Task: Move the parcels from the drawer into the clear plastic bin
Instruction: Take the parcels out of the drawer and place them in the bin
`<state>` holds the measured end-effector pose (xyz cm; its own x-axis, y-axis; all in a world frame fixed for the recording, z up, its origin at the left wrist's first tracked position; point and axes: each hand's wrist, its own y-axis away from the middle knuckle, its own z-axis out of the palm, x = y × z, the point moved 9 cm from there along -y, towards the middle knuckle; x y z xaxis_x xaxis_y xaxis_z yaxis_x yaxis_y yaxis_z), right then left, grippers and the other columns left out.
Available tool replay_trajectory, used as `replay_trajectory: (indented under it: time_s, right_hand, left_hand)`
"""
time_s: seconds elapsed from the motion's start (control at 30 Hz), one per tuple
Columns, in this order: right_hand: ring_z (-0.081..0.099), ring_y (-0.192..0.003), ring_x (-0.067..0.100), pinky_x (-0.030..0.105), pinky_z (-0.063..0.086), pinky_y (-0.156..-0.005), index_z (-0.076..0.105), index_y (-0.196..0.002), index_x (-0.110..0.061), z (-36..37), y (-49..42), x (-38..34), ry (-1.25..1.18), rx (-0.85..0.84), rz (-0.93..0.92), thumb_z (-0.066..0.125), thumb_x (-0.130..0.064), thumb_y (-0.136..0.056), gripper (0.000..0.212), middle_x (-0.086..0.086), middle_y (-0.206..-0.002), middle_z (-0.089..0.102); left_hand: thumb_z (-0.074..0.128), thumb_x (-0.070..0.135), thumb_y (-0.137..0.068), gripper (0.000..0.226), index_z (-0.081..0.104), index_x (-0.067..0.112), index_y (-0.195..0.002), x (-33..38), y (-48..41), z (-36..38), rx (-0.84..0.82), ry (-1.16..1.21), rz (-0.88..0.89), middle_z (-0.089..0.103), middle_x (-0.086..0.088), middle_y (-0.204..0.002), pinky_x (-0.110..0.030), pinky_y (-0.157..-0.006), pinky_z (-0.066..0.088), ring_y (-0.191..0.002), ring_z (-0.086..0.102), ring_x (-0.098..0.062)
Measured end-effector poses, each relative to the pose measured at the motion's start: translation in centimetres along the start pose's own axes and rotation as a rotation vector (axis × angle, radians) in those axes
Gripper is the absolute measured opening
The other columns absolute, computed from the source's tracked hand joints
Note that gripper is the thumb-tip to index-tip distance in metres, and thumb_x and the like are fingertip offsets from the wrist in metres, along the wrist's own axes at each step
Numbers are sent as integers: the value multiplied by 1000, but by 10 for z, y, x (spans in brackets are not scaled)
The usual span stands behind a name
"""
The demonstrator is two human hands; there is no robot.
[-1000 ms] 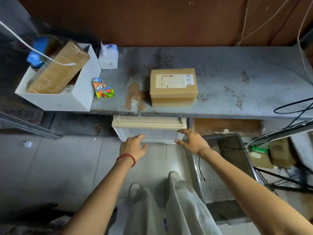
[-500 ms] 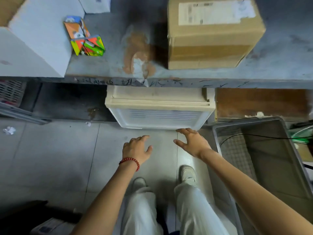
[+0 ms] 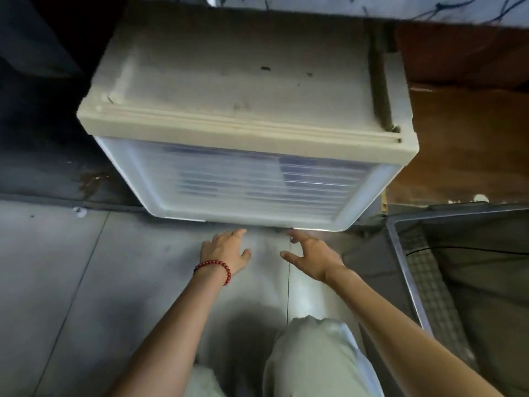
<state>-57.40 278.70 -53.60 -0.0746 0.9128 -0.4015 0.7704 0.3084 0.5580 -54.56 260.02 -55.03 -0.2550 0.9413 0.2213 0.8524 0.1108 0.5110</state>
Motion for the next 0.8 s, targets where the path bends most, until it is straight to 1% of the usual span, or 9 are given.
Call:
replay_trajectory:
  time_s: [0.1, 0.2, 0.33, 0.4, 0.47, 0.53, 0.63, 0.8]
  right_hand:
    - [50, -124, 18, 30, 39, -101, 33, -146, -29, 27, -9, -2, -78, -7, -22, 53, -50, -93, 60, -5, -139, 51]
    - [50, -124, 16, 30, 39, -99, 31, -146, -32, 36, -20, 2, -93, 39, -25, 52, -53, -92, 62, -7, -138, 51]
    - [50, -125, 20, 35, 41, -98, 21, -150, -34, 45, -35, 9, -93, 75, -28, 51, -55, -92, 69, -5, -140, 49]
    - [46, -129, 23, 38, 41, -98, 18, -150, -33, 49, -37, 11, -72, 90, -42, 52, -55, -91, 71, -3, -144, 45]
    - [39, -134, 25, 40, 40, -99, 17, -150, -29, 49, -35, 9, 9, 126, -66, 51, -55, -91, 73, -1, -149, 38]
    - [37, -135, 27, 42, 43, -96, 17, -150, -26, 45, -33, 6, 66, 181, -89, 49, -56, -92, 73, 1, -151, 34]
    - [41, -129, 27, 41, 45, -87, 19, -148, -28, 44, -26, 7, 28, 241, -94, 50, -54, -92, 68, 4, -141, 41]
    - [43, -125, 26, 41, 48, -84, 16, -148, -33, 53, 6, 10, 3, 282, -119, 48, -54, -93, 66, 2, -139, 44]
  left_hand:
    - [46, 48, -93, 55, 32, 31, -143, 8, -6, 18, 45, -48, 37, 44, 6, -144, -37, -100, 37, -131, 39, -20]
    - [45, 50, -92, 58, 31, 30, -145, 2, -16, 29, 70, -53, 12, 45, 5, -143, -38, -98, 37, -131, 39, -20]
    - [46, 51, -90, 65, 23, 32, -147, -27, -25, 32, 116, -21, -80, 45, 3, -143, -37, -98, 37, -130, 40, -21]
    - [47, 50, -90, 65, 21, 32, -147, -37, -24, 31, 159, -35, -91, 45, 2, -143, -37, -96, 38, -127, 43, -23]
    - [48, 47, -90, 63, 24, 30, -145, -40, -21, 27, 224, -80, -66, 47, 1, -139, -38, -93, 39, -124, 45, -24]
    - [51, 45, -89, 59, 30, 27, -141, -40, -19, 16, 298, -104, -40, 49, -1, -136, -39, -91, 40, -122, 45, -26]
    - [52, 46, -88, 59, 33, 25, -140, -38, -14, 6, 346, -142, -18, 45, -2, -137, -39, -91, 38, -122, 43, -27]
    - [51, 48, -87, 62, 31, 26, -142, -35, 25, 9, 407, -198, 36, 42, 1, -138, -40, -96, 34, -126, 38, -24]
